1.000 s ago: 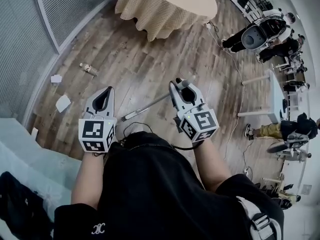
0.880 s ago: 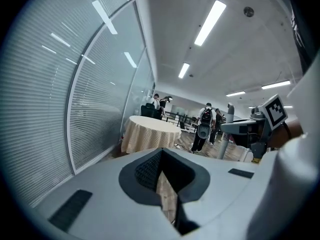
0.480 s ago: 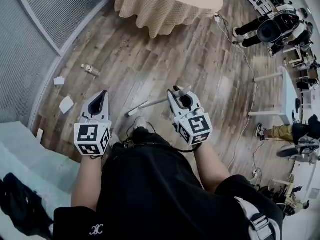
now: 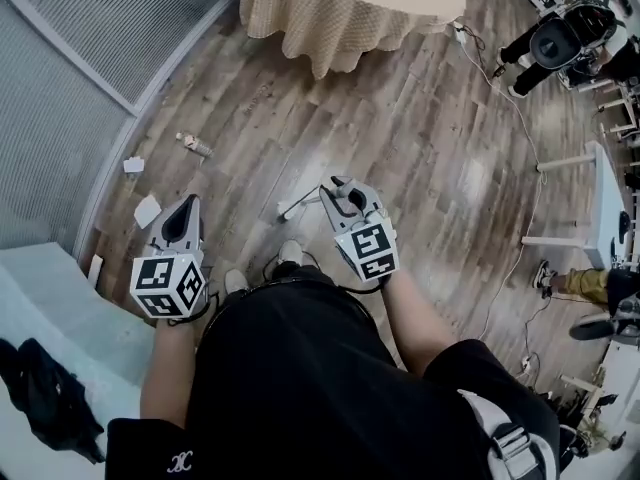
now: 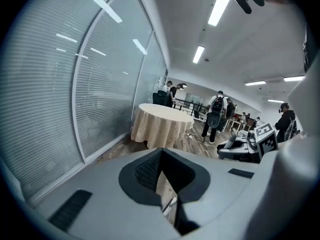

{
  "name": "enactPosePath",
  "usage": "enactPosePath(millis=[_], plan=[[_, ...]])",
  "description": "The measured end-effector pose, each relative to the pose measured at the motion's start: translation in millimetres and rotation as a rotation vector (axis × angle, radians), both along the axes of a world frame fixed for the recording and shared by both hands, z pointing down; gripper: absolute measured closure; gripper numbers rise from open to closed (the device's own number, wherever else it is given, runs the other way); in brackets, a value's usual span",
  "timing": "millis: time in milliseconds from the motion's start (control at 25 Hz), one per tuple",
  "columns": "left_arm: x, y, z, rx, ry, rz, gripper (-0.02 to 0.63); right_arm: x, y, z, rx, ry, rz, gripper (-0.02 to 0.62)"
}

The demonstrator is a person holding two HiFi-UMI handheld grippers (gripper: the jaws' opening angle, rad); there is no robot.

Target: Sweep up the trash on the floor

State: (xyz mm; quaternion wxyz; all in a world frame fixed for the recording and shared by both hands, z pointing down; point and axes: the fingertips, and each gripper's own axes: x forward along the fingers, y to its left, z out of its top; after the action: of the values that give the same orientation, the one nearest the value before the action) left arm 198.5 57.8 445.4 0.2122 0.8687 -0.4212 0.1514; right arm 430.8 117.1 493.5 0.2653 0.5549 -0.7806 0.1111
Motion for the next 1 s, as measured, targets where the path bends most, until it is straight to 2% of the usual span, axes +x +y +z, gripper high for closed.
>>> enactPosePath(millis=[240,480,600,800,1000], plan=[[3.1,2.4,0.7,0.005,-0.079,-0.049,0.611,-26.9,-35.0,24.8,0.000,0.000,-0.154,0.495],[-24.4,10.2,10.2,-0.024,-0.098,-0.177,0.611,-72.4,-73.2,30.4,0.013,-0.003,-0.323,0.495],[-50.3,12.6,12.2,-0.028,-0.105,-0.227,0.611,-99.7,-82.0,32.9,0.004,-0.016,-0.364,0.495],[-116.0,-3.0,11.7,-0.018,-0.088,-0.317,0.611,-158.5,-101.1,30.7,0.022,-0.020,-0.419,0.495],[-175.7,-26.0,15.9,-0.025,-0.068,-0.366,0.611,-221.0,-118.2,29.7,0.004,-0.022,-0.460,0.495]])
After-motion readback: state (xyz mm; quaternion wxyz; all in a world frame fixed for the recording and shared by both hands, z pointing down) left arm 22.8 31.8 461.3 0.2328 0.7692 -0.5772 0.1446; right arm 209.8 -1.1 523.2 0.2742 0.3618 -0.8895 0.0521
